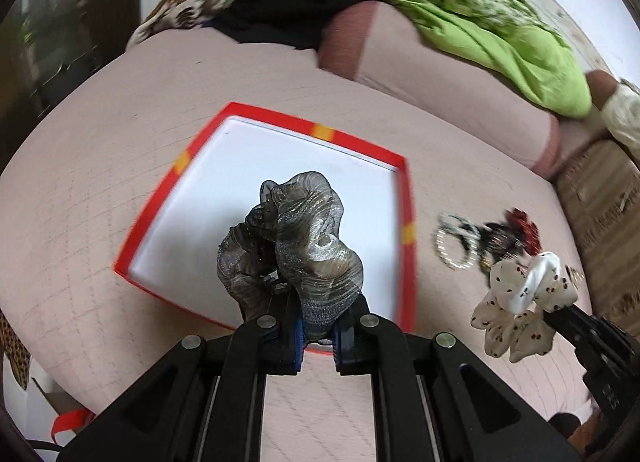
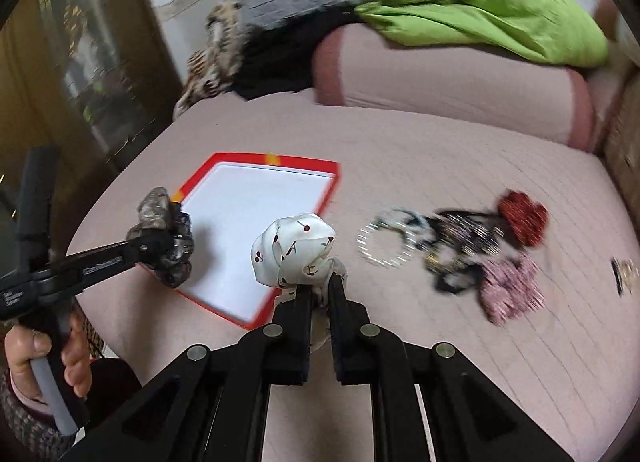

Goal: Organize jewelry
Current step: 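Carry both scrunchies onto the white tray and open both grippers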

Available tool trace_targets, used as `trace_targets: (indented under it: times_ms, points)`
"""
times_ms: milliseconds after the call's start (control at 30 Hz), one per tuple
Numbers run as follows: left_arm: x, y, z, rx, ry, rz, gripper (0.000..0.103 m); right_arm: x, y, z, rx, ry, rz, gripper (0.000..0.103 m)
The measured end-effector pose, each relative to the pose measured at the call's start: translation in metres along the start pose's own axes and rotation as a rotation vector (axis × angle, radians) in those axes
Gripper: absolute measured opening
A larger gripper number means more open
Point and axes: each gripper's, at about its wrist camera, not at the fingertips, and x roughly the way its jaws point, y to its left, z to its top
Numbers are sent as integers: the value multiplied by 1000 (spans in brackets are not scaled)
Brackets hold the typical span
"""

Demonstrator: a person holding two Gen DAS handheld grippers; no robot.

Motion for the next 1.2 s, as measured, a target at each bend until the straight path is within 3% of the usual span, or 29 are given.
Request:
trace_targets:
  times_ms: [200, 500, 867, 933, 1000, 1067, 1200]
  points:
    - [24, 25, 31, -36, 3, 30, 10, 36, 24, 32, -29, -1, 28, 9]
    - [85, 49, 83, -124, 10, 37, 10, 112, 16, 71, 49, 31, 66, 9]
    - [132, 64, 111, -178, 30, 55, 11, 174, 7, 90, 78, 65, 76, 9]
    - [135, 65, 112, -194, 23, 53, 14, 183, 8, 92, 70, 73, 63, 9]
    - [136, 66, 113, -203, 18, 57, 29, 191, 9, 92, 54, 81, 43, 12]
    - [136, 65, 113, -200, 13, 62, 35, 194, 10, 93, 40, 81, 28, 12]
    - [130, 61, 110, -170, 5, 81, 39, 190, 9, 94, 16, 68, 12, 47]
